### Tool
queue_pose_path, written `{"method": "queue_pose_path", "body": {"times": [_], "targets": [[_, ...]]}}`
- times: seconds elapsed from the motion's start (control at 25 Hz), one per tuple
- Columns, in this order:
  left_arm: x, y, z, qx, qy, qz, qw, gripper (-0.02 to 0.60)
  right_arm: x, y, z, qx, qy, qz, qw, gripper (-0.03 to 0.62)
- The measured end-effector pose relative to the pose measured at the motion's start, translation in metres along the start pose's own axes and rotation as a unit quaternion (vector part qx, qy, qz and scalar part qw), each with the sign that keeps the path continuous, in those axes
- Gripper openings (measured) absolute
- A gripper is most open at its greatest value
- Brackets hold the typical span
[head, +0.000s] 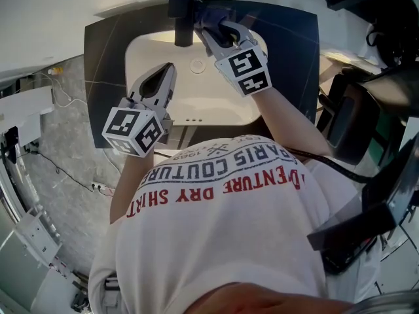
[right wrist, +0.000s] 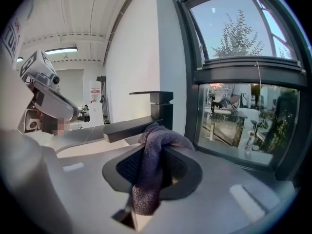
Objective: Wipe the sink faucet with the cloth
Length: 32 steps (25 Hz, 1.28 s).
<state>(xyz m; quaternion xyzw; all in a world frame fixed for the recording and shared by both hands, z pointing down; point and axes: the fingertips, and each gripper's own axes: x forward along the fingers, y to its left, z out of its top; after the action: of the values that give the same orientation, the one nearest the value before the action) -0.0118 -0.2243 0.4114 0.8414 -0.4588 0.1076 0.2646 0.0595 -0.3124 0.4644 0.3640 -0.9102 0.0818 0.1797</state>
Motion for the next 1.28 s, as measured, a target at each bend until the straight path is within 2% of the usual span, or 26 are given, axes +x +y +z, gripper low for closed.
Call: {"method": "queue_pose_path", "body": {"times": [0.52,0.8,1.0,1.16,1.28], "targets": [[0.004,0.02,-0.002,-0.013,0.013,0.01,0.9998,0.001,0.045,-0.001,-0.001,-0.004,0.019,0.011,1.0,0.069],[0.011,0.025,-0.002,-0.015,0.015,0.004,0.9998,0.001,0.066,0.008,-0.032,0.002,0.076,0.021,0.997,0.069],[0.012,0.028,-0.002,-0.016,0.015,0.004,0.9998,0.002,0.072,0.01,-0.04,0.012,0.104,0.033,0.994,0.069],[0.009,0.028,0.001,-0.015,0.012,0.004,0.9998,0.0,0.072,0.011,-0.04,0.012,0.103,0.032,0.994,0.069],[0.005,0.024,0.003,-0.014,0.008,0.005,0.9999,0.0,0.065,0.014,-0.03,0.012,0.075,0.038,0.996,0.069]]}}
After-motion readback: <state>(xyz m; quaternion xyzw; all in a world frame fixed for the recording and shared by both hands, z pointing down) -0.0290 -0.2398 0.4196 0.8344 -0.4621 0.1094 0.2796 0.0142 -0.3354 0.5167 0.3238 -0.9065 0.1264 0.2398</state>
